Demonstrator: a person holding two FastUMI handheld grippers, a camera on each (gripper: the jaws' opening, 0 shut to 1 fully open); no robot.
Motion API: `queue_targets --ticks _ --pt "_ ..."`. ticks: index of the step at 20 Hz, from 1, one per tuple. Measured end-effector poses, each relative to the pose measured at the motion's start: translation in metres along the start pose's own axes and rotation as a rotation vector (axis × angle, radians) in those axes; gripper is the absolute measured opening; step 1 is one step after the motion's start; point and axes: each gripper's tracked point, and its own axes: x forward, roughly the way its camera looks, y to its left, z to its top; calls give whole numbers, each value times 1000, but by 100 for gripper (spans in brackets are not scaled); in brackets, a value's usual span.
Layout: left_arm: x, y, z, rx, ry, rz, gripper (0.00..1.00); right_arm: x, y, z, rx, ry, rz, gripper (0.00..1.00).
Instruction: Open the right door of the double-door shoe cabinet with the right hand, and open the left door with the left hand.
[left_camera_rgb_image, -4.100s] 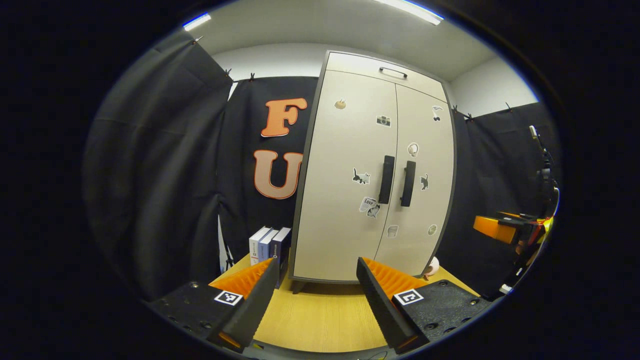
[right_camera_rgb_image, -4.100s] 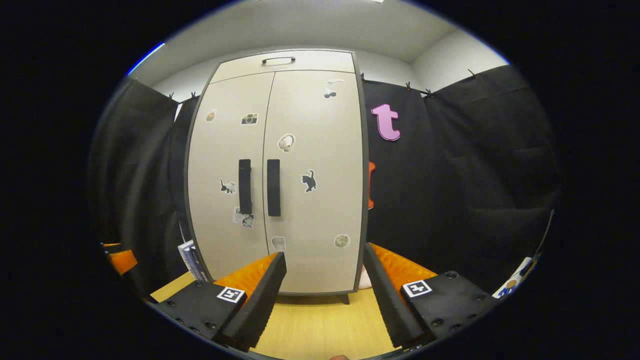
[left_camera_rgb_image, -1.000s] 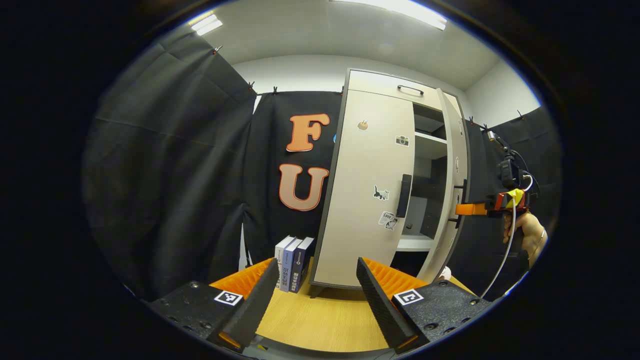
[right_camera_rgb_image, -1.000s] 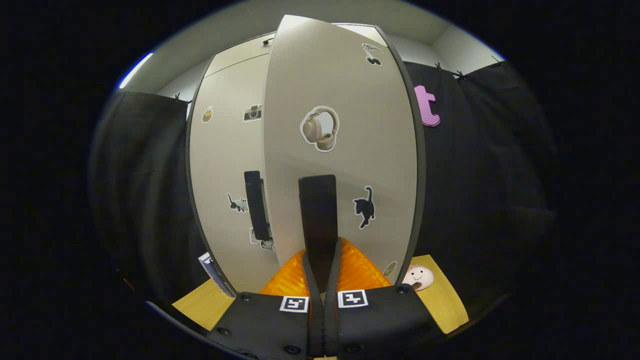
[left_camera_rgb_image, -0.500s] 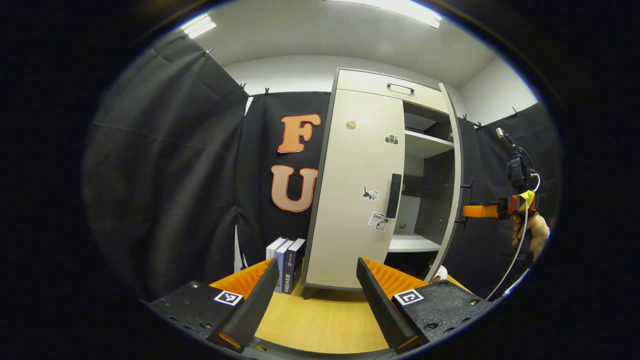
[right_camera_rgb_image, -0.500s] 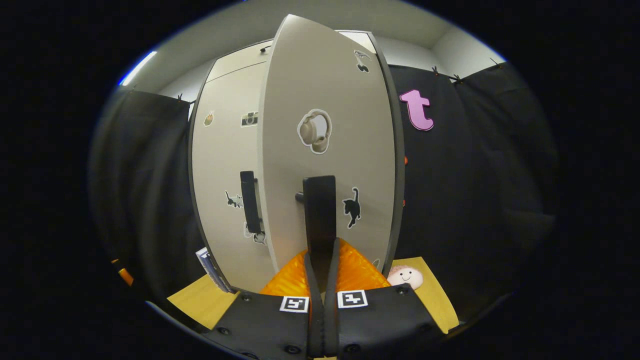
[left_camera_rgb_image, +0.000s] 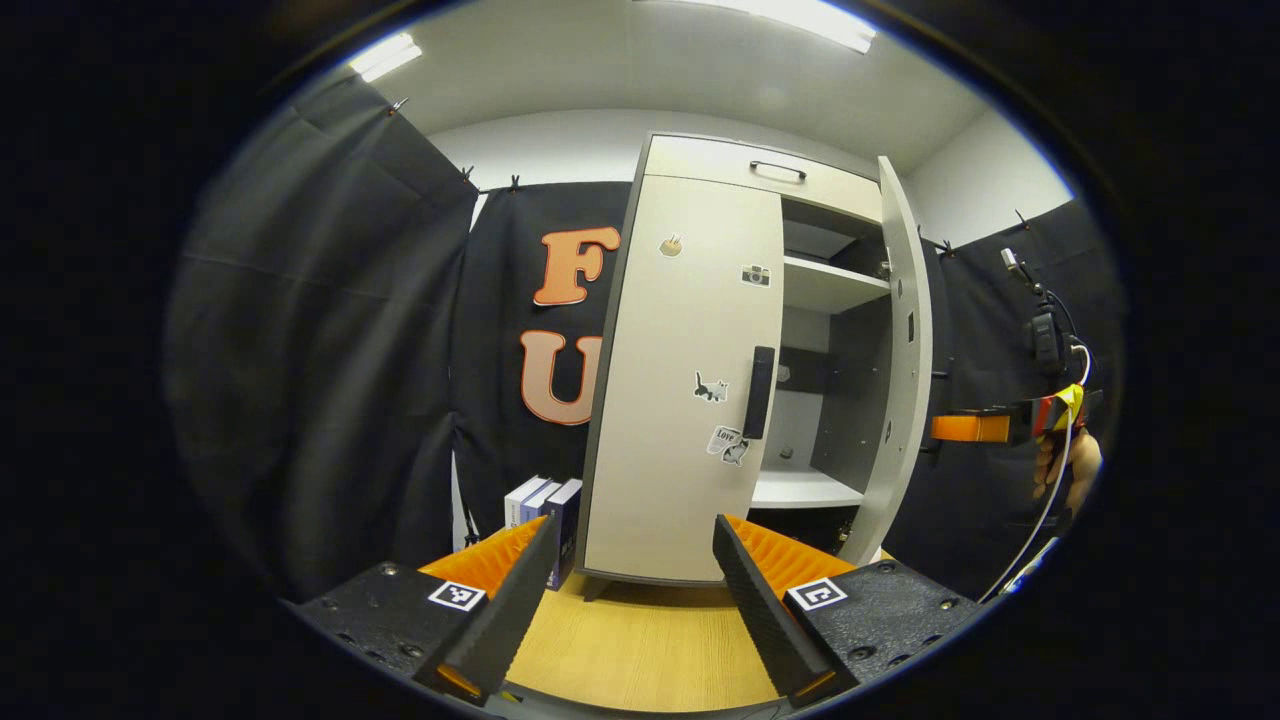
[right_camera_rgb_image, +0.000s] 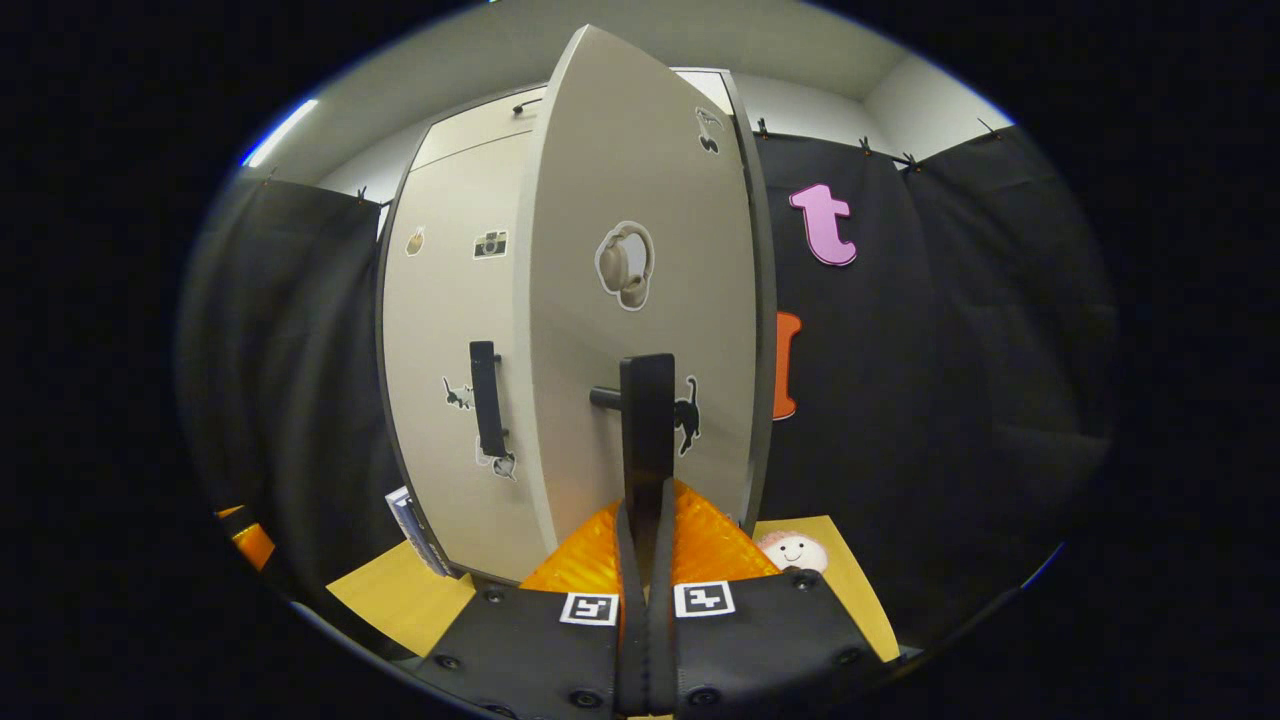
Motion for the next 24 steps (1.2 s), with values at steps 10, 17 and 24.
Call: queue_targets --ticks 10,17,24 --pt "21 -45 -1 -3 6 21 95 -4 -11 0 25 -9 41 8" --pt "50 -82 1 -6 -6 3 95 -7 -31 -1 8 -4 23 7" --pt "83 -122 7 32 -11 -54 95 -12 -62 -4 2 3 -76 7"
